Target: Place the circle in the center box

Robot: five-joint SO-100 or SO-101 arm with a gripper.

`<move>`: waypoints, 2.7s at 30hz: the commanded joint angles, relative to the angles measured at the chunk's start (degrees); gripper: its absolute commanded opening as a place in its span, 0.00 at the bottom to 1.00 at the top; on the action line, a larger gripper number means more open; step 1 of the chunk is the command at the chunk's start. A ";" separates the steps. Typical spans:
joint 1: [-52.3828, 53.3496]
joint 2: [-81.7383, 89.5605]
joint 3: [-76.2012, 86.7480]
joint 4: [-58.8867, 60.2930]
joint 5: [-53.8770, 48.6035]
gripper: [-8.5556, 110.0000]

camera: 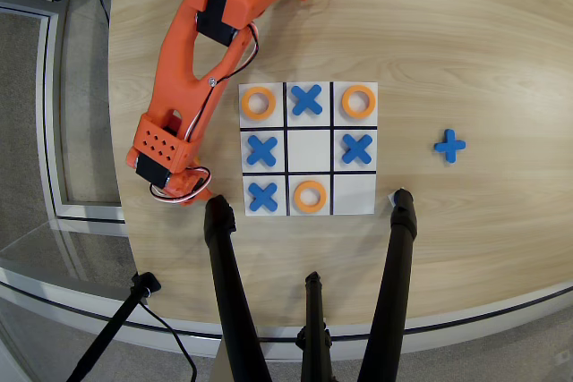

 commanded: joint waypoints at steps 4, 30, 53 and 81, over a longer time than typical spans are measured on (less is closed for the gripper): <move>0.35 -0.62 0.44 1.32 -0.44 0.16; -0.53 -0.53 0.44 6.24 0.35 0.07; -12.13 35.77 15.47 13.10 1.23 0.07; -38.14 44.91 52.91 -8.17 6.42 0.07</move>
